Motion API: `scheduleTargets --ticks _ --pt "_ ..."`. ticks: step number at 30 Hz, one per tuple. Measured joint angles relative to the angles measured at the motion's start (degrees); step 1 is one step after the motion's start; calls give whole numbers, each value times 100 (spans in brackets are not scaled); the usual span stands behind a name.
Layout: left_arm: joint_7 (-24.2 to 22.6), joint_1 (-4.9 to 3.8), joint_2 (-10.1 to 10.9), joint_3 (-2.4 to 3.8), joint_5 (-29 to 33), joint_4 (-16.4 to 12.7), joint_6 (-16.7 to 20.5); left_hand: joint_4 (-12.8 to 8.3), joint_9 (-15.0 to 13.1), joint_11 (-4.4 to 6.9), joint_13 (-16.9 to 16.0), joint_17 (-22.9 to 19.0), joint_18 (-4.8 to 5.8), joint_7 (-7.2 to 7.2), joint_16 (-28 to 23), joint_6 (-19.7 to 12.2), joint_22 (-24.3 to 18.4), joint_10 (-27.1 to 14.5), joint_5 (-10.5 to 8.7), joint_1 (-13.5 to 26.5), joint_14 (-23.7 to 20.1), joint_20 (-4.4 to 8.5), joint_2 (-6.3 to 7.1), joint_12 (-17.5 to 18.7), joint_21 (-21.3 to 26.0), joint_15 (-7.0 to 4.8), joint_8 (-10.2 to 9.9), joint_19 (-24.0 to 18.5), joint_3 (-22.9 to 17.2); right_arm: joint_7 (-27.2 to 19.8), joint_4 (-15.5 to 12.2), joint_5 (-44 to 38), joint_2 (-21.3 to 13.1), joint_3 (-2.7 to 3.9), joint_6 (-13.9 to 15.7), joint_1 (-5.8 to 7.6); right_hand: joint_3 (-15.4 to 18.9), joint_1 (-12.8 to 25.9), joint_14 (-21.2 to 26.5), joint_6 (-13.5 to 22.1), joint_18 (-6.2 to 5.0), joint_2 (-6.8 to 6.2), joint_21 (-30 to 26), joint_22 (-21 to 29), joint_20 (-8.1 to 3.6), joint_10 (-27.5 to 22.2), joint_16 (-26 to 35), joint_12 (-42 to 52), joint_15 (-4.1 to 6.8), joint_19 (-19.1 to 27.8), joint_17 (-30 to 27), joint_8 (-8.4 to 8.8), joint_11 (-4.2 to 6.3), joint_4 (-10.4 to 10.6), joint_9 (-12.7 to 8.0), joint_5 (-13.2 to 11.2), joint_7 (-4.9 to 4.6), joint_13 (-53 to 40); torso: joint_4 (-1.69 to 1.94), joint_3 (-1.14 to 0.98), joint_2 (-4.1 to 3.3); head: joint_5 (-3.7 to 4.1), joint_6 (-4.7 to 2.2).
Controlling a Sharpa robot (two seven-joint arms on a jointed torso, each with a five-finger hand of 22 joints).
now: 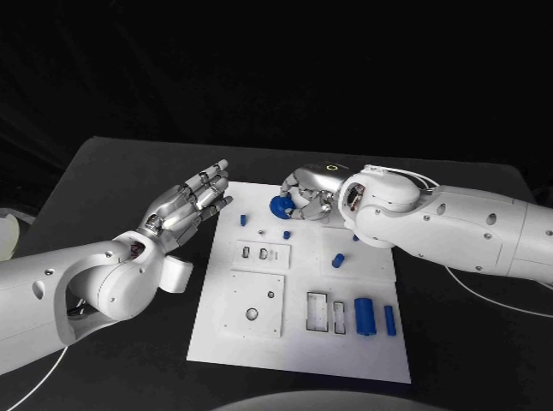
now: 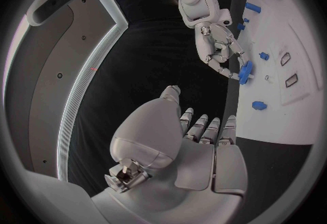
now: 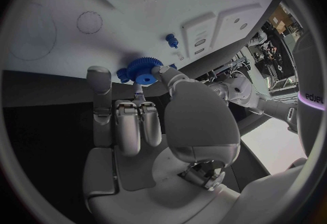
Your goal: Assemble the parts on the task board
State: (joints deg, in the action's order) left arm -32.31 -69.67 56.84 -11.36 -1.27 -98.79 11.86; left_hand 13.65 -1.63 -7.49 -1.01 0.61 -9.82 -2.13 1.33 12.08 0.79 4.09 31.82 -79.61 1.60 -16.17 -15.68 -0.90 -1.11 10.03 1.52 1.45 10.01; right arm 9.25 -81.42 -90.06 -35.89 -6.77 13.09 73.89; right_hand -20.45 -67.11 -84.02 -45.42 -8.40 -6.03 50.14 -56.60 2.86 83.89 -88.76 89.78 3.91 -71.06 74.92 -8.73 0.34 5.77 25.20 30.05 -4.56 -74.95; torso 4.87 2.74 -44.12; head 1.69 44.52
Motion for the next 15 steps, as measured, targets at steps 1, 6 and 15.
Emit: scheduleTargets --ticks 1,6,15 --pt "0 0 0 0 0 0 0 0 0 0 0 0 0 0 0 0 0 0 0 0 0 0 0 0 0 0 0 0 0 0 0 0 2 -1 -3 -3 -12 0 0 115 1 0 -35 15 0 0 6 0 0 16 1 87 0 -2 -13 -94 20 0 0 0 0 0 2" --pt "4 0 -5 0 2 10 -6 -16 0 0 0 0 0 0 0 0 0 0 0 0 0 0 0 0 0 0 0 0 -16 -9 0 -1 10 -9 -40 -18 76 -2 -1 779 0 -2 -156 46 -42 12 28 0 45 59 3 490 135 -74 -407 -808 194 0 2 0 1 0 9" --pt "20 0 -17 0 20 44 -21 -17 -1 -21 1 -1 0 0 0 0 -1 21 0 0 0 0 0 0 0 0 0 0 -17 -48 -25 8 -49 -7 -25 -20 377 -2 10 1476 0 -2 -278 43 -85 11 50 0 73 55 3 522 176 -6 -980 -1855 268 1 4 -1 5 -9 18"
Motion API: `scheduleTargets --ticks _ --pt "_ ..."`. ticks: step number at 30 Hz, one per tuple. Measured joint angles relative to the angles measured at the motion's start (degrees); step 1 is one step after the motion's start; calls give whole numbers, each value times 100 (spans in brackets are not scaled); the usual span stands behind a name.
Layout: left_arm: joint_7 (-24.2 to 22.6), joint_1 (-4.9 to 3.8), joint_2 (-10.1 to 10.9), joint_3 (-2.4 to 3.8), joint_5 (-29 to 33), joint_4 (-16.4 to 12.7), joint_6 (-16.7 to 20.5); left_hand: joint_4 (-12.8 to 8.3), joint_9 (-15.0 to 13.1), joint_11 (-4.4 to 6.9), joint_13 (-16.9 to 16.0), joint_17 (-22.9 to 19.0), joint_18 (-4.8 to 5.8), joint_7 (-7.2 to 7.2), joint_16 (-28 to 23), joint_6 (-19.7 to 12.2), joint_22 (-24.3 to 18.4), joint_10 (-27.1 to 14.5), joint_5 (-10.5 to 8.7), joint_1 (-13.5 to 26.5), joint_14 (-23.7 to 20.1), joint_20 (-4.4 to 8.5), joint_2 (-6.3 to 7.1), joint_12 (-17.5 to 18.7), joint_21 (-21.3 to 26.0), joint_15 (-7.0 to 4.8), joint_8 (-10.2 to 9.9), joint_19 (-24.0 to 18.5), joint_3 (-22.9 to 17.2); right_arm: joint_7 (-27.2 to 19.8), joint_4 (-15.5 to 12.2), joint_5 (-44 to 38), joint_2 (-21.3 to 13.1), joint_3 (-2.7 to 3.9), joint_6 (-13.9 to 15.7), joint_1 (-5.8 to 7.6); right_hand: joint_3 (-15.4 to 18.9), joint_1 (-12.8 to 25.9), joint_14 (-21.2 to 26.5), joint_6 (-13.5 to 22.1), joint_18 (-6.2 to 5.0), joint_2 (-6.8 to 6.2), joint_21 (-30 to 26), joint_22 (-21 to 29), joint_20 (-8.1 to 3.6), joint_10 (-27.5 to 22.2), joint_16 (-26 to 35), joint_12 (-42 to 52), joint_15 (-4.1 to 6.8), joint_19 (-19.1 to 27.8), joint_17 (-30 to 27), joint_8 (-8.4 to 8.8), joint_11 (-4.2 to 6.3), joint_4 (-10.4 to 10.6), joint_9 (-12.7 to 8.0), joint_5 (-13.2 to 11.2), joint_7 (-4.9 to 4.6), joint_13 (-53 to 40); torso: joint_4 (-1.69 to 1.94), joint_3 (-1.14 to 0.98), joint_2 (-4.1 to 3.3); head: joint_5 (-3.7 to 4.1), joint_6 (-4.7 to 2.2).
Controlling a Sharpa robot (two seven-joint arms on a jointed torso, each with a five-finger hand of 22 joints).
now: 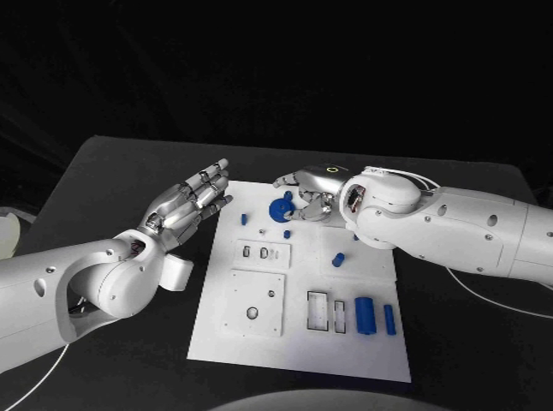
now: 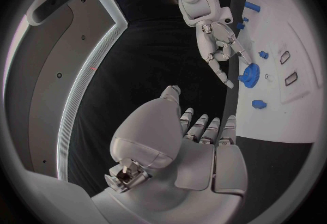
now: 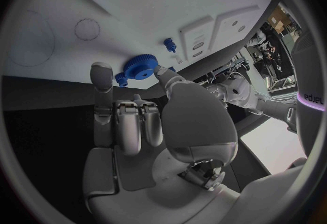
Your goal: Assemble the parts on the task board
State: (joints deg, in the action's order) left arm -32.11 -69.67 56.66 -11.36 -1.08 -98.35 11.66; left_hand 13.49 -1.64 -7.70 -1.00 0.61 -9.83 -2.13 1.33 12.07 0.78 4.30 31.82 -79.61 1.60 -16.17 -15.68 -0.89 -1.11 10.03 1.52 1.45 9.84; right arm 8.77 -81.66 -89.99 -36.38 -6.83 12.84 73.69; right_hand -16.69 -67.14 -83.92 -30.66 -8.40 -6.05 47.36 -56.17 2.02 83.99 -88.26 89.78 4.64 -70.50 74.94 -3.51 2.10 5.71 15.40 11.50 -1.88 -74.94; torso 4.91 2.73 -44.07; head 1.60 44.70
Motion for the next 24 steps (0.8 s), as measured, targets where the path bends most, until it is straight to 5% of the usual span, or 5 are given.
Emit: scheduleTargets --ticks 2,7,12,17,24 --pt "4 0 0 0 6 2 -2 0 -5 0 0 0 1 0 0 0 0 0 0 0 0 -21 0 0 0 0 0 21 0 -15 -22 5 -55 0 33 -1 0 0 0 -68 0 0 0 -11 -4 0 0 0 0 -4 0 0 0 0 5 -1 -15 0 -1 0 1 -7 -6" --pt "9 0 12 -1 17 3 -7 0 -6 0 0 0 1 0 0 0 0 0 0 0 0 -21 0 0 0 0 0 21 0 -54 -213 18 -336 -4 184 34 57 -105 0 -970 0 106 80 -139 -25 0 -13 0 0 -97 0 -242 0 -57 197 141 -111 1 -1 0 4 -21 -17" --pt "10 0 42 -3 23 -1 -7 0 -6 0 -1 0 1 0 0 0 -1 0 0 0 0 -21 0 0 0 0 0 21 0 -55 -655 29 -934 -1 288 232 143 -105 0 -1500 -1 106 406 -423 9 -1 -156 0 0 -328 -1 -490 -83 -14 260 130 -205 1 -4 1 4 -19 -30" --pt "11 0 63 -8 27 -5 -7 0 -5 0 -4 -1 1 0 0 0 -1 0 0 0 0 -21 0 0 0 0 0 21 0 -26 -1071 28 -1619 2 305 363 217 -105 0 -1603 -1 106 770 -727 3 -1 -156 0 0 -514 -1 -513 -83 59 269 7 -201 1 -18 3 5 -8 -18" --pt "11 3 55 -10 30 2 -6 0 -5 0 -4 4 1 0 0 0 -1 0 0 0 0 -21 0 0 0 0 0 21 0 31 -1188 -48 -2205 -21 267 353 372 -105 0 -1402 -1 106 744 -765 -4 0 -156 0 -1 -522 -1 -306 -83 213 91 -377 -112 2 -62 -1 15 -45 7"
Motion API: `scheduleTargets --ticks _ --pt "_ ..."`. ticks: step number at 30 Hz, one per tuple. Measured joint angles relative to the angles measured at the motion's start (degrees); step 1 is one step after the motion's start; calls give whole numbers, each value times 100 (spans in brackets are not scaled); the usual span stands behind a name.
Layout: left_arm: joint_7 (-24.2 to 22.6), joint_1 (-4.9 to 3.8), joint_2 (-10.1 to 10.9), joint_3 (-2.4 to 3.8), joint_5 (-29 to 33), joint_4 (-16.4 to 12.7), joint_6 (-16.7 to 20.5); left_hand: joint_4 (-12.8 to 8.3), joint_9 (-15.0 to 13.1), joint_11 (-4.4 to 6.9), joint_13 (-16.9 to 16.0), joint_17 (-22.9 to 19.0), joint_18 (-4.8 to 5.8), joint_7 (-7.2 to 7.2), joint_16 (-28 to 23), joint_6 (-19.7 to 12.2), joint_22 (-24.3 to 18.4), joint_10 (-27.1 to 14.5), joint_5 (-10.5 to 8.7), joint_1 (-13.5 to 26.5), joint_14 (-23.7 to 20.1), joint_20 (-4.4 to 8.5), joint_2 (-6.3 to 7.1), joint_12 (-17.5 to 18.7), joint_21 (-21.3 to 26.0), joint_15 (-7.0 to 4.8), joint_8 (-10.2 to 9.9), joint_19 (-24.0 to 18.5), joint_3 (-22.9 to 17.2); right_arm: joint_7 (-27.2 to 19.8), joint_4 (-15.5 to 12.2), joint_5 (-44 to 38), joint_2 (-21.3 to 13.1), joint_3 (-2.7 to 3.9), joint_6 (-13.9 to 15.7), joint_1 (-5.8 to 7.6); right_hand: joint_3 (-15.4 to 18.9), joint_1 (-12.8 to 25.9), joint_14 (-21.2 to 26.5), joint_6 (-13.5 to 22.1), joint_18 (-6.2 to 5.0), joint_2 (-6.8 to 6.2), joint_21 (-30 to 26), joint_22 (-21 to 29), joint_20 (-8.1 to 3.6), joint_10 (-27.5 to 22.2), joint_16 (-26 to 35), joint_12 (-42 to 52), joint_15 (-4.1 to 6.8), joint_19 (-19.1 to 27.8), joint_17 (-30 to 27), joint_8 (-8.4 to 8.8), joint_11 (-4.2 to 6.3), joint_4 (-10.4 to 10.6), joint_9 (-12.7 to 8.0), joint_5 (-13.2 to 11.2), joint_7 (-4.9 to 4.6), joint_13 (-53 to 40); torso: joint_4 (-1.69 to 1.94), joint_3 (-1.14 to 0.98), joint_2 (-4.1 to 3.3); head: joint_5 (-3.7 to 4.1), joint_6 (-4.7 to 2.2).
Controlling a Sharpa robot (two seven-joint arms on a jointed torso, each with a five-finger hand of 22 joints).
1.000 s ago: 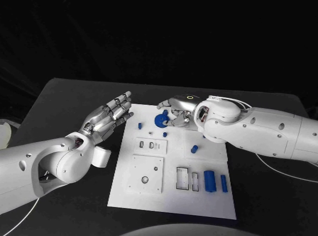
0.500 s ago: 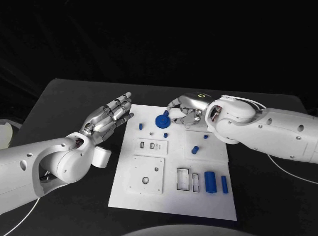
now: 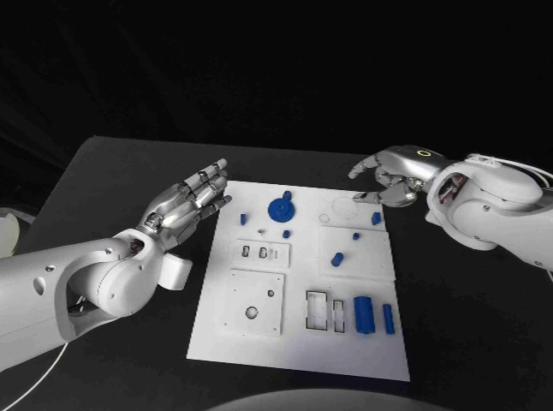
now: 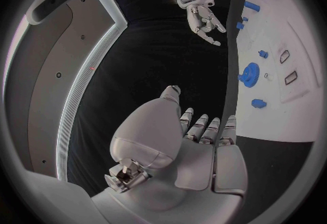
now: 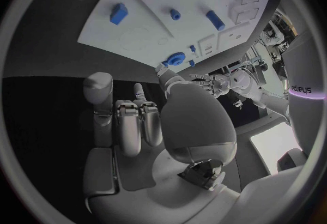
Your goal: Assemble the parts on the task board
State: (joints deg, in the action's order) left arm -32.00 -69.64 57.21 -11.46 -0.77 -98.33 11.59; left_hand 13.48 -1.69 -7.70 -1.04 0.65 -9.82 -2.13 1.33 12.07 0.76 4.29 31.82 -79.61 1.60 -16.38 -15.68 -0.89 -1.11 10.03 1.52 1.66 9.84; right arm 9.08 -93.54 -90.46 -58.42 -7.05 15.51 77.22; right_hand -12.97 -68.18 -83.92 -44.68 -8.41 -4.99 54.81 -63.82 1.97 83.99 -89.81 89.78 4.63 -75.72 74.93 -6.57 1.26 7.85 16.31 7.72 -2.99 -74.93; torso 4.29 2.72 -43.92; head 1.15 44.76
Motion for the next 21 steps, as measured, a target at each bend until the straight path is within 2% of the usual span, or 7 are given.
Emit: scheduleTargets --ticks 3,9,13,21 --pt "0 2 -23 -1 1 13 -1 0 0 0 0 0 0 0 0 0 0 0 24 0 0 0 0 0 0 0 0 0 0 0 50 -44 -146 -23 -14 -75 72 0 -22 21 0 0 -62 13 -24 1 0 0 21 -24 0 39 64 72 -71 -120 20 0 -8 -10 5 -2 6" --pt "1 9 -46 -4 2 33 -5 0 0 0 1 -1 0 0 0 0 0 0 24 0 0 0 0 0 -23 0 0 0 0 -85 203 -151 -320 -51 -13 -253 257 59 0 20 0 -59 -125 31 -44 0 0 0 41 -44 -1 105 63 293 -182 -429 20 0 -6 -14 13 14 7" --pt "2 12 -54 -6 2 52 -9 0 0 0 1 -1 0 0 0 0 0 0 24 0 0 0 0 0 -23 0 0 0 0 -174 276 -198 -355 -56 15 -346 307 76 0 0 0 -76 -179 43 -44 0 0 0 41 -44 -1 105 63 420 -215 -432 40 1 -4 -17 13 14 9" --pt "5 17 -71 -8 3 86 -21 -17 1 0 1 -1 0 0 21 0 4 0 24 0 21 0 0 0 -23 21 0 0 17 -322 379 -227 -371 -58 90 -476 333 68 0 -76 0 -129 -232 69 -66 0 2 0 41 -22 -1 105 63 510 -226 -432 -3 1 0 -10 16 17 29"
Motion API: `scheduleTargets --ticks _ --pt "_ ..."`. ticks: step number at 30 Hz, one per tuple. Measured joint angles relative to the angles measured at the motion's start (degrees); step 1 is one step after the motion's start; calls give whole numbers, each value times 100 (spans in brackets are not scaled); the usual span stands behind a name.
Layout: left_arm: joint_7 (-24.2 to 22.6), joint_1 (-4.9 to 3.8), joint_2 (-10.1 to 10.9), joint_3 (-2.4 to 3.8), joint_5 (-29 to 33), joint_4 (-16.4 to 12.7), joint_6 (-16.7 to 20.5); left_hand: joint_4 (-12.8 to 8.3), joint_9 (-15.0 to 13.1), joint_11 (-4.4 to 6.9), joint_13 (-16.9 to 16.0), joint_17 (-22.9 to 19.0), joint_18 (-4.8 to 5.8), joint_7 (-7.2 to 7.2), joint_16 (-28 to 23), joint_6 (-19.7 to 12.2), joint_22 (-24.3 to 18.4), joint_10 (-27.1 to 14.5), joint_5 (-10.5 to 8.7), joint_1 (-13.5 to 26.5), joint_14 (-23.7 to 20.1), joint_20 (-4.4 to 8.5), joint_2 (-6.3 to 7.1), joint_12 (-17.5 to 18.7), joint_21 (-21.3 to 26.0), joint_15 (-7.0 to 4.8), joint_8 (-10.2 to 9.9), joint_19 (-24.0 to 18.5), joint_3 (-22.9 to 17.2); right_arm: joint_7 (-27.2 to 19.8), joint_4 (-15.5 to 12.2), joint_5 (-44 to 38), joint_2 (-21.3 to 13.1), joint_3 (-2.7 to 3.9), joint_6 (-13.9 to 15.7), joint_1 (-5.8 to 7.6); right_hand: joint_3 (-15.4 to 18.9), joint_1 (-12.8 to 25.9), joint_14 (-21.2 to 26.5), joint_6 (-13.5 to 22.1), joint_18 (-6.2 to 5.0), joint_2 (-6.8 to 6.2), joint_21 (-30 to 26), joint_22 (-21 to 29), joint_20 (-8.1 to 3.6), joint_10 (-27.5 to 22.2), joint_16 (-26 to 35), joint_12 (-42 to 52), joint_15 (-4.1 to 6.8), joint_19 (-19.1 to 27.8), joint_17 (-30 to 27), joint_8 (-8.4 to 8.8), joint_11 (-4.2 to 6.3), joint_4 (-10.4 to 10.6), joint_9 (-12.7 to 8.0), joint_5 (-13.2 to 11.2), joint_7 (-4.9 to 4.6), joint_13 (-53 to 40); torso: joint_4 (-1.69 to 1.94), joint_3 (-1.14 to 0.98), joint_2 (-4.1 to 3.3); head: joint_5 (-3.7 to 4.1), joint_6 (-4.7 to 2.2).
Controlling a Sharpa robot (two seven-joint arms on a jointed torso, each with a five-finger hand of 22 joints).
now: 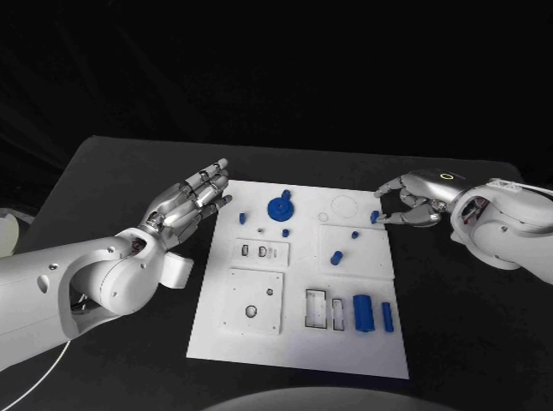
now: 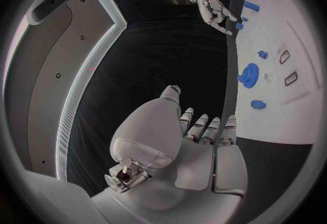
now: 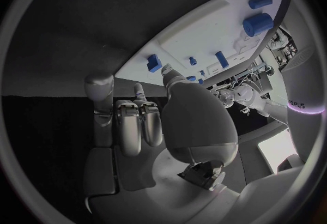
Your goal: Assemble the parts on the task board
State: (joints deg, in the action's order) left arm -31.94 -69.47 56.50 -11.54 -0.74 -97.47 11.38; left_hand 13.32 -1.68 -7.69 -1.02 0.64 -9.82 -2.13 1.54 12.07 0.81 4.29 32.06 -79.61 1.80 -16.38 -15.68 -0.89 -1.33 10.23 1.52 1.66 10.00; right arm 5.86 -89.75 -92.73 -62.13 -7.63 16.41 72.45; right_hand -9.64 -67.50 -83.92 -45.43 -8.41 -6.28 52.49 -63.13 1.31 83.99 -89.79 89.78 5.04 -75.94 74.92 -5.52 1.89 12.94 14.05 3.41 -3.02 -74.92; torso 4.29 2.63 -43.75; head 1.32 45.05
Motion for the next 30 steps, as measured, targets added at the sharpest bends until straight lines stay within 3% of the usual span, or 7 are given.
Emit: scheduleTargets --ticks 10,13,27,30 --pt "13 2 -7 -1 1 24 -19 0 0 0 0 -1 0 0 0 0 -1 0 0 0 0 0 0 0 0 0 0 0 0 -104 70 7 21 0 62 -72 5 -99 0 -282 0 -97 -162 56 12 0 87 0 0 12 0 -92 0 163 12 0 -56 0 -1 3 3 -12 21" --pt "18 2 -13 -1 1 29 -26 0 0 0 1 -1 0 0 0 0 -1 0 0 0 0 0 0 0 0 0 0 0 0 -117 86 9 44 0 74 -87 5 -222 0 -375 0 -50 -203 75 23 0 110 0 0 22 -1 -155 0 163 45 17 -62 1 -4 4 3 -13 29" --pt "49 2 -21 -1 2 55 -65 -16 0 -21 -4 4 0 0 0 0 1 21 21 -16 0 0 -16 0 0 0 0 0 -16 -108 145 -21 171 1 157 -195 -32 -499 0 -668 0 17 -402 137 44 -1 197 0 0 43 -1 -424 -42 68 225 583 -77 1 -1 5 3 -12 69" --pt "59 2 -21 -1 2 63 -74 -16 1 -21 -4 4 0 0 0 0 4 21 21 -23 0 0 -23 0 0 0 0 0 -16 -107 148 -30 190 1 181 -210 -41 -555 0 -716 0 7 -435 137 44 -1 197 0 0 43 -1 -483 -42 15 271 591 -57 1 0 4 3 -16 78"
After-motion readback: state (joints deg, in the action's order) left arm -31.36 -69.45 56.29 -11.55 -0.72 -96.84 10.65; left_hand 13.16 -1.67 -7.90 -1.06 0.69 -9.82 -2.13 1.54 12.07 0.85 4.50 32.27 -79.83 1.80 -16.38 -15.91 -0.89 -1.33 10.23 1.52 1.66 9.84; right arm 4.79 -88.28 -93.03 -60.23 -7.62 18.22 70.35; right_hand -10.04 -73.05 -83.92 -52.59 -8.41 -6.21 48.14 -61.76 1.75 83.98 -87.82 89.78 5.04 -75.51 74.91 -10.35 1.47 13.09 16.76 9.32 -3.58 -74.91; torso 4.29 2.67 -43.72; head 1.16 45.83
